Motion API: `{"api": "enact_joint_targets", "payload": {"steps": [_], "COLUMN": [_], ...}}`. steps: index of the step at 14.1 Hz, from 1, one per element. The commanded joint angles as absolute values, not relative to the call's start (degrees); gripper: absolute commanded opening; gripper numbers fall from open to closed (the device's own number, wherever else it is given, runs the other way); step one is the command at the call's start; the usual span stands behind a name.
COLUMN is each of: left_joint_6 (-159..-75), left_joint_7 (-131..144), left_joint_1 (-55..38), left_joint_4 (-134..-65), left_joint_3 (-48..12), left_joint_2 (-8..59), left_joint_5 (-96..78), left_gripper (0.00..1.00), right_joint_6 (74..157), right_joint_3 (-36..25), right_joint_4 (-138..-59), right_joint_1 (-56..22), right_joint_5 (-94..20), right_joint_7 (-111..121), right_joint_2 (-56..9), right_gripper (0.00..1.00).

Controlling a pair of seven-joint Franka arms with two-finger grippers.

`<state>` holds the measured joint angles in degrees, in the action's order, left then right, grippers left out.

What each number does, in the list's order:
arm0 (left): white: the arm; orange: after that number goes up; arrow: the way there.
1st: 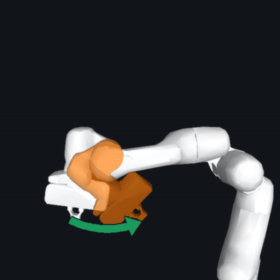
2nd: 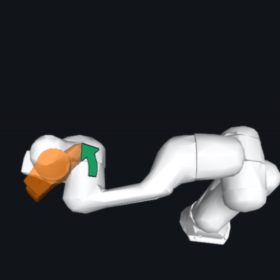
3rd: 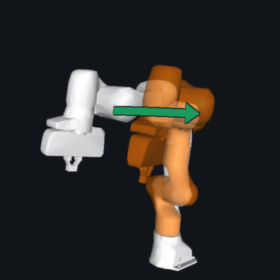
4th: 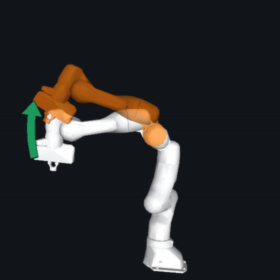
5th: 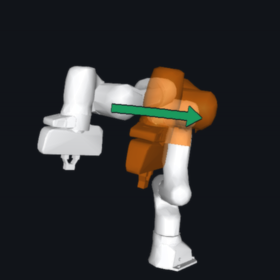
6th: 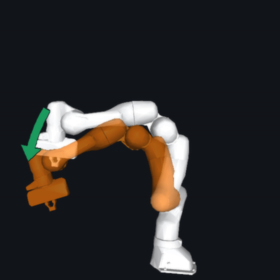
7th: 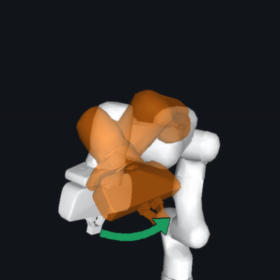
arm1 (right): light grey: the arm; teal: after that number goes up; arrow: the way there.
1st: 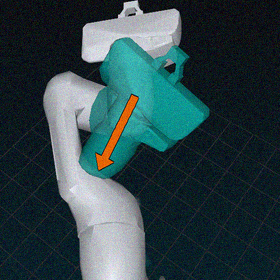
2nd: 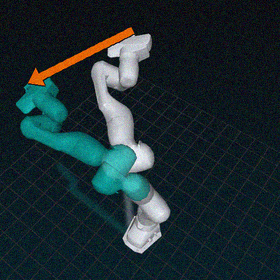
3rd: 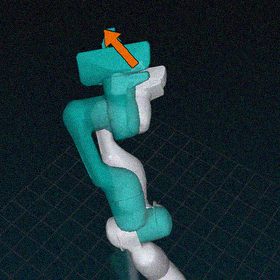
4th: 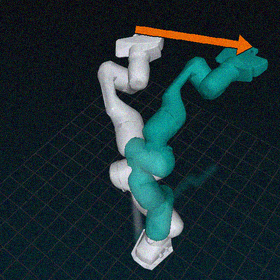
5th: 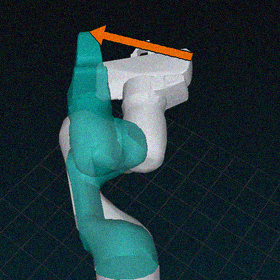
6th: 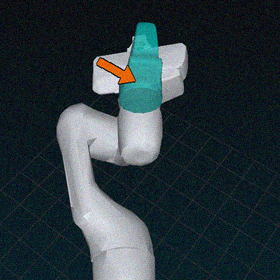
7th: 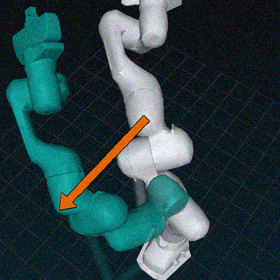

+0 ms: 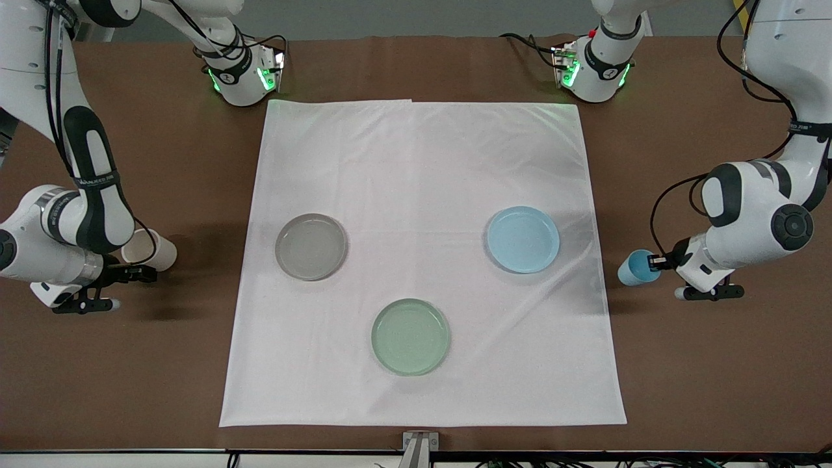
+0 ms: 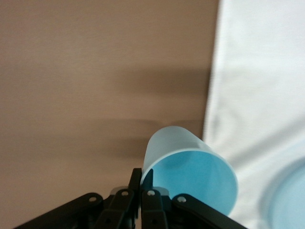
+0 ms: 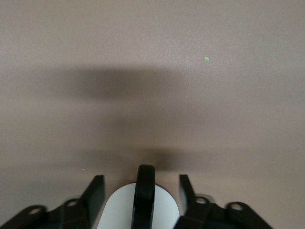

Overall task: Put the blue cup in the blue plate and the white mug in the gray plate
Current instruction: 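Lower the cup onto the blue plate with the left gripper while the right gripper lifts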

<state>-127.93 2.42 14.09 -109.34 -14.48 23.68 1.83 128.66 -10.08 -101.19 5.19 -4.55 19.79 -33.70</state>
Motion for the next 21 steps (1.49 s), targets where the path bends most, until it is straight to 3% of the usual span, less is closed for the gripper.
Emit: {"api": "enact_joint_targets", "payload": {"steps": [1,6,11,16,21], "left_joint_6": [-124.1,-122.7,-124.3,-127.9,-128.8], "left_joint_7": [8.3,26.5,35.1,37.3,37.6], "left_joint_1": [14.1,13.6,8.1,6.1,6.0], "left_joint_4": [-110.0,-111.6,-111.5,-111.6,-111.6], "left_joint_3": [-19.9,-30.2,-30.8,-30.8,-30.3], "left_joint_2": [19.0,18.9,21.5,25.6,29.0], "left_joint_5": [1.1,1.4,2.1,2.2,8.9], "left_gripper": [0.0,0.0,0.0,0.0,0.0], "right_joint_6": [128.3,127.5,124.6,118.2,108.1], "right_joint_3": [-9.3,-9.3,-9.3,-9.3,-9.3], "right_joint_4": [-102.6,-102.7,-102.0,-100.6,-99.4], "right_joint_1": [6.2,6.2,6.2,4.6,-5.2], "right_joint_5": [-5.6,-5.6,-5.6,-5.5,-5.5], "right_joint_7": [21.3,21.2,21.3,20.7,12.3], "right_joint_2": [-32.6,-32.5,-32.0,-26.8,-20.6], "right_gripper": [0.6,0.36,0.16,0.1,0.1]}}
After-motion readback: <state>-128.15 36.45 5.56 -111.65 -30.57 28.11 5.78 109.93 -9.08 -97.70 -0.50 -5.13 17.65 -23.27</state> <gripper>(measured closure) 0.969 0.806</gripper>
